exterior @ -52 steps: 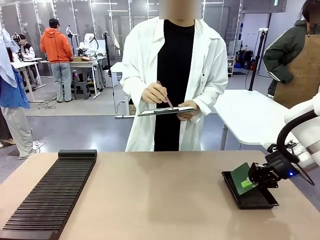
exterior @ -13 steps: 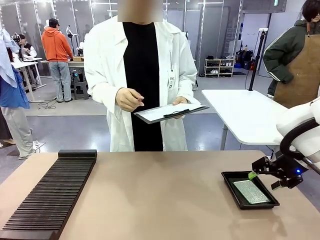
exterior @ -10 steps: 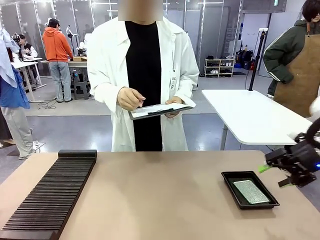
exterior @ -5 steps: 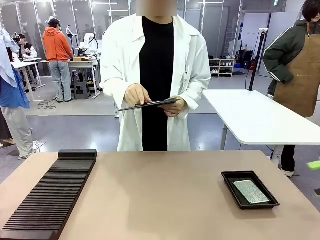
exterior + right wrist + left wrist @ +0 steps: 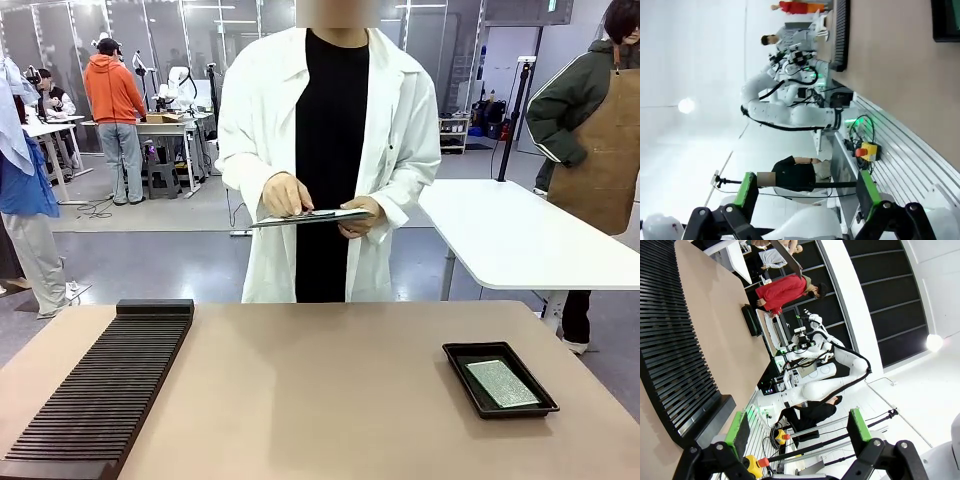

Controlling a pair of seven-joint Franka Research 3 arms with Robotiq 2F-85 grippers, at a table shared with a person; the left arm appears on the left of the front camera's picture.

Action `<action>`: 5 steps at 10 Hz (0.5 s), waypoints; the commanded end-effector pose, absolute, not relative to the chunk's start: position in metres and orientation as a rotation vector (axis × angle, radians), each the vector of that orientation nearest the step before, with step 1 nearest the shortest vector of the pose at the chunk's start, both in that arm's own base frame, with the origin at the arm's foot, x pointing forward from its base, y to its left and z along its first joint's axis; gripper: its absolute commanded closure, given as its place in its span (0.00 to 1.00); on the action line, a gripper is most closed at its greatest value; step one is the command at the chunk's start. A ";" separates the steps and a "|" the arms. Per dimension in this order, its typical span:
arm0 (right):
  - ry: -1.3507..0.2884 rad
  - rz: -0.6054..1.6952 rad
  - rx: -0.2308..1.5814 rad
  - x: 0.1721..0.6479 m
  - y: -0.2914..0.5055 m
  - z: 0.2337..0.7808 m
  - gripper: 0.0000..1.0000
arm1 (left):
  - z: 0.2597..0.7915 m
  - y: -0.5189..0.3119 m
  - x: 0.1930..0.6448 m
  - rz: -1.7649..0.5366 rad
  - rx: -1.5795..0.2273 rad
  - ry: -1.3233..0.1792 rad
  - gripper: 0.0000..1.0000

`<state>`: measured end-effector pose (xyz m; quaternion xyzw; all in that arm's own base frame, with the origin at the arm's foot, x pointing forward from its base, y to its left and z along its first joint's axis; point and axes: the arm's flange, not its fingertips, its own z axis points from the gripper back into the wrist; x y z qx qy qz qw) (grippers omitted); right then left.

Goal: Inspect the PCB.
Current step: Place the Blank PCB in the ESD tray.

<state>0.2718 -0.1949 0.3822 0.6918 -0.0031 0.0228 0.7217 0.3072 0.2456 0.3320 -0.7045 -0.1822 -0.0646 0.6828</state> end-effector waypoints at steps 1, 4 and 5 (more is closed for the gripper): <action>0.001 0.035 1.507 0.288 -0.206 0.365 0.00 | 0.338 0.245 0.309 -0.132 -1.557 -0.396 0.00; -0.007 0.050 1.528 0.272 -0.195 0.382 0.00 | 0.338 0.245 0.309 -0.132 -1.557 -0.396 0.00; -0.007 0.050 1.528 0.272 -0.195 0.382 0.00 | 0.338 0.245 0.309 -0.132 -1.557 -0.396 0.00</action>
